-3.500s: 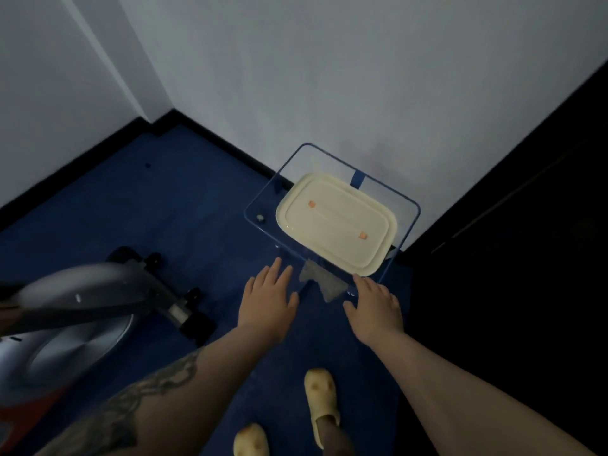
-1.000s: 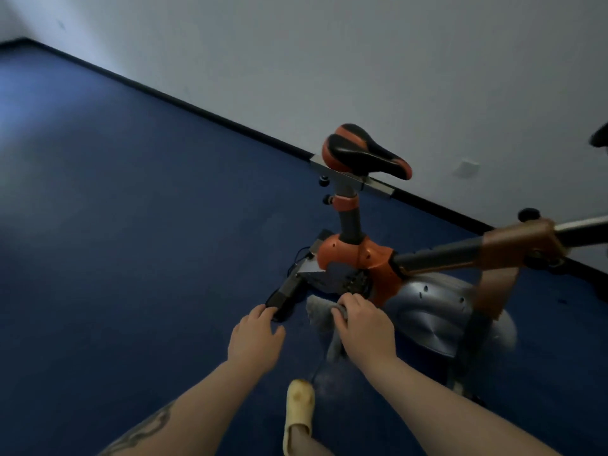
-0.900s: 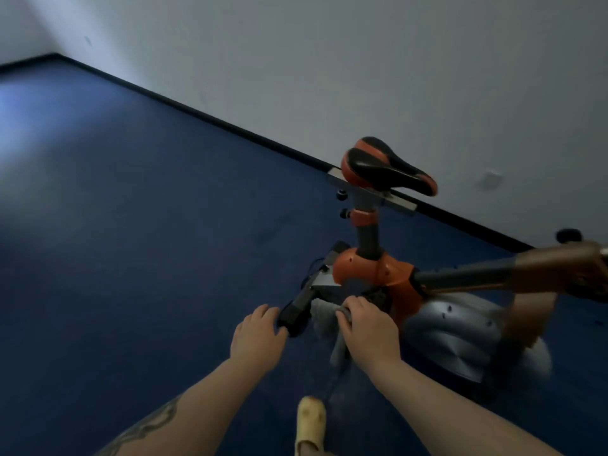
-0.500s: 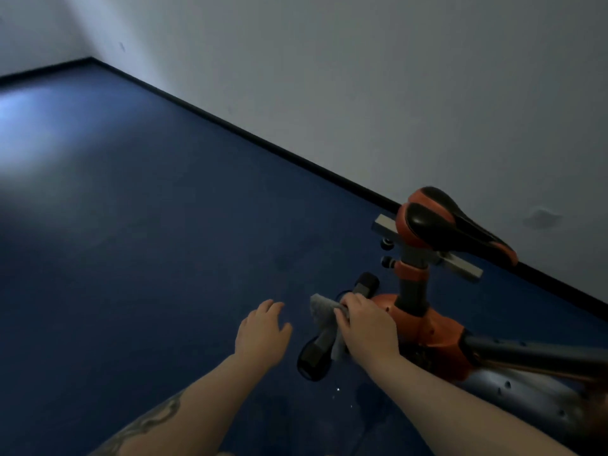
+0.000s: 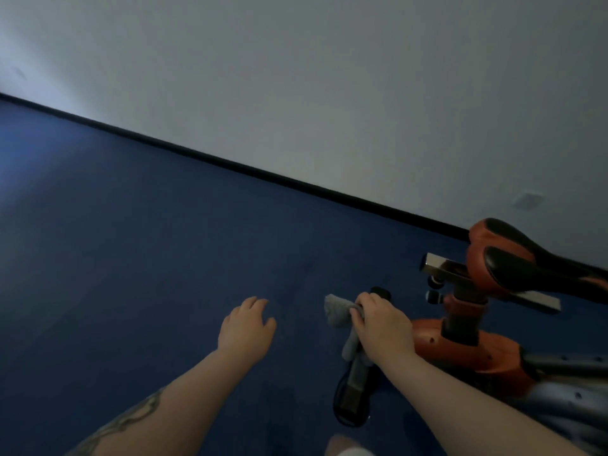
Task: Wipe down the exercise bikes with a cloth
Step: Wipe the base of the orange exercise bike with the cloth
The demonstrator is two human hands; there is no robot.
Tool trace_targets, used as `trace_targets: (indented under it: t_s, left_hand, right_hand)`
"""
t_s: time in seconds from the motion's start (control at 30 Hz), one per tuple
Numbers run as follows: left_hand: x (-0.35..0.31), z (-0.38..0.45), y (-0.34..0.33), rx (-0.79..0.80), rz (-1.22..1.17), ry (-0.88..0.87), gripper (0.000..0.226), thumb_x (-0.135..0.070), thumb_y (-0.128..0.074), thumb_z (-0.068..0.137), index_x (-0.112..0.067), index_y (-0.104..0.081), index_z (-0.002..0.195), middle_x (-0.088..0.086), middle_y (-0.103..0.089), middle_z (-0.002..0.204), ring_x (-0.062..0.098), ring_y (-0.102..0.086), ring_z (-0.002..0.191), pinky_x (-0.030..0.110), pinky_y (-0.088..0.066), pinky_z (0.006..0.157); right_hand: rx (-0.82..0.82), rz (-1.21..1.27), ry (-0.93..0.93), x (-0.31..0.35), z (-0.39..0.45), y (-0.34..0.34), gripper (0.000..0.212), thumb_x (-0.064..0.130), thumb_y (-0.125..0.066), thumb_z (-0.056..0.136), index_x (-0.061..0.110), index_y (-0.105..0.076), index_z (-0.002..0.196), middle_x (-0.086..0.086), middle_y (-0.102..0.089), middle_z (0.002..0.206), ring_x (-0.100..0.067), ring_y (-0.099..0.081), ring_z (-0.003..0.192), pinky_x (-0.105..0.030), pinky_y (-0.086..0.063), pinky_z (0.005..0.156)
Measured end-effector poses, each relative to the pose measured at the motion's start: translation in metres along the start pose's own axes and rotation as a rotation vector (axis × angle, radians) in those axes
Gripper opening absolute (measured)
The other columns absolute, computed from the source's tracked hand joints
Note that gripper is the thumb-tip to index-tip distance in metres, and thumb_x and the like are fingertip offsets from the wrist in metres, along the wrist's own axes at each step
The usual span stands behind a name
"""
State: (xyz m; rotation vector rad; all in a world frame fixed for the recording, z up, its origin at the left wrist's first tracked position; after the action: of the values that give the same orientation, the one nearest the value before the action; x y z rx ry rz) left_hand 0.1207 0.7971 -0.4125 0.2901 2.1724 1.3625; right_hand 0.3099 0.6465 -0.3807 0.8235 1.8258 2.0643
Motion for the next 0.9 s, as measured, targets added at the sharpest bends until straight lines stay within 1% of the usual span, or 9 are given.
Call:
trace_targets:
  t_s: [0.1,0.33,0.53,0.63,0.73,0.83,0.9]
  left_hand:
    - [-0.005,0.032,0.006,0.047,0.013,-0.065,0.051,-0.035,-0.040,0.097,-0.020,-0.034,0.145,-0.002,-0.030,0.154,0.021,-0.037,0.134,0.035,-0.033,0.109]
    - [-0.057,0.121,0.010,0.114,0.030,-0.253,0.052,-0.037,-0.040,0.096,-0.023,-0.032,0.146,-0.001,-0.027,0.156,0.020,-0.031,0.139,0.036,-0.028,0.114]
    - [-0.086,0.219,0.030,0.172,0.169,-0.347,0.053,-0.038,-0.040,0.097,-0.022,-0.030,0.147,-0.002,-0.026,0.156,0.021,-0.032,0.139,0.036,-0.028,0.114]
    - [-0.104,0.269,0.051,0.154,0.222,-0.384,0.053,-0.039,-0.039,0.097,-0.023,-0.031,0.146,-0.002,-0.026,0.156,0.020,-0.031,0.139,0.035,-0.026,0.115]
    - [-0.129,0.322,0.070,0.132,0.212,-0.416,0.051,-0.037,-0.039,0.097,-0.023,-0.033,0.146,-0.002,-0.029,0.155,0.020,-0.032,0.139,0.035,-0.027,0.114]
    - [-0.145,0.359,0.070,0.197,0.230,-0.463,0.051,-0.038,-0.039,0.097,-0.022,-0.034,0.145,-0.003,-0.029,0.155,0.019,-0.032,0.139,0.036,-0.027,0.113]
    - [-0.157,0.385,0.065,0.245,0.280,-0.507,0.051,-0.040,-0.038,0.097,-0.023,-0.033,0.145,-0.003,-0.028,0.155,0.019,-0.031,0.140,0.035,-0.026,0.114]
  right_hand:
    - [-0.019,-0.015,-0.069,0.005,0.025,0.002,0.019,0.039,-0.042,0.097,0.023,-0.051,0.094,0.007,-0.056,0.090,-0.013,-0.056,0.083,-0.028,-0.044,0.063]
    - [-0.020,-0.040,-0.200,-0.005,0.099,-0.013,0.019,0.040,-0.041,0.097,0.023,-0.050,0.094,0.008,-0.056,0.091,-0.013,-0.056,0.082,-0.028,-0.043,0.063]
    - [-0.062,-0.035,-0.323,-0.036,0.179,-0.014,0.019,0.039,-0.039,0.098,0.024,-0.050,0.096,0.009,-0.056,0.090,-0.011,-0.055,0.081,-0.025,-0.039,0.060]
    - [-0.068,-0.053,-0.363,-0.056,0.217,-0.007,0.020,0.039,-0.037,0.098,0.024,-0.050,0.097,0.009,-0.055,0.092,-0.011,-0.055,0.082,-0.025,-0.040,0.061]
    - [-0.092,-0.068,-0.429,-0.077,0.259,0.001,0.018,0.037,-0.039,0.099,0.023,-0.050,0.096,0.009,-0.055,0.090,-0.011,-0.054,0.080,-0.024,-0.038,0.060]
    - [-0.064,-0.064,-0.536,-0.090,0.283,-0.001,0.016,0.036,-0.041,0.098,0.024,-0.048,0.092,0.010,-0.053,0.086,-0.009,-0.052,0.075,-0.023,-0.035,0.058]
    - [-0.055,-0.059,-0.603,-0.103,0.298,-0.008,0.016,0.037,-0.041,0.098,0.025,-0.048,0.090,0.011,-0.053,0.086,-0.008,-0.050,0.073,-0.023,-0.035,0.058]
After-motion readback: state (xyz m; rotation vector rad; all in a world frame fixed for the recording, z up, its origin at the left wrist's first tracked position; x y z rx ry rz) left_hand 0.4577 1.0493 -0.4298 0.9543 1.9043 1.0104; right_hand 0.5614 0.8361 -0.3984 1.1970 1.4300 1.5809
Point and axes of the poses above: each hand's wrist, its own z-axis towards the middle knuckle, its own y-axis out of the back of the hand, x = y × z, the point moved 9 cm from there along z, towards the middle knuckle
